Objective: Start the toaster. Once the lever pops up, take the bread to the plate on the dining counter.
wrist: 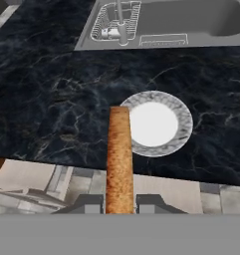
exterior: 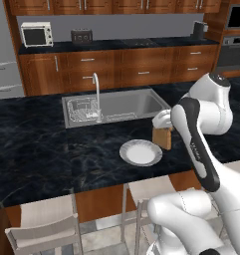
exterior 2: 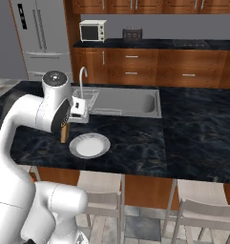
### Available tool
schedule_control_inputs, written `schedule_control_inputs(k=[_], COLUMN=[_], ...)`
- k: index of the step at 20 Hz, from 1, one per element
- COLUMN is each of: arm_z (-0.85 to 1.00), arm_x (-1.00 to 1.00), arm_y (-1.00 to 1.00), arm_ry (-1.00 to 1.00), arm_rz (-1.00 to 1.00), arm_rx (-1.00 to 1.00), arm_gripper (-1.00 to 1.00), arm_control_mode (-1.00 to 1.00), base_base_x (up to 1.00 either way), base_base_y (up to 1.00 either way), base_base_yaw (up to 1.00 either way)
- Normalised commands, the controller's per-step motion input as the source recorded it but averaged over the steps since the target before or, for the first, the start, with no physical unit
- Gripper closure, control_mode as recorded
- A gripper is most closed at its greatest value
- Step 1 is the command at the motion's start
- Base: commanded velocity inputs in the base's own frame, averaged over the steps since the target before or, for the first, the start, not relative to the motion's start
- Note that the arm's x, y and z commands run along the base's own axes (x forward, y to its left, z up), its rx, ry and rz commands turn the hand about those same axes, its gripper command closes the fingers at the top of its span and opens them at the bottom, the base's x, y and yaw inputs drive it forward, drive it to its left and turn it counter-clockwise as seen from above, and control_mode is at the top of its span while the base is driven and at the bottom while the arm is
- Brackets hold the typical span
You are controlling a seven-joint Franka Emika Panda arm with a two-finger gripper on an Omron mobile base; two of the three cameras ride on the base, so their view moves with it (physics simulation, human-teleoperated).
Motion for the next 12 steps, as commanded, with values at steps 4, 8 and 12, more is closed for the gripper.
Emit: schedule_control_inputs(k=[4, 8, 12], arm_z=[-0.33, -0.39, -0.34], arm_x=[0.43, 0.29, 0.11], arm_y=[0.00, 0.01, 0.00], arm_ry=[0.06, 0.00, 0.00], arm_rz=[0.02, 0.00, 0.00], arm_rx=[0.07, 0.00, 0.00], arm_gripper=[1.00, 1.00, 1.00], arm_control_mode=[-1.00, -1.00, -1.00], base_base_x=[0.00, 0.00, 0.00], base_base_y=[0.00, 0.00, 0.00], base_base_yaw=[0.00, 0.00, 0.00])
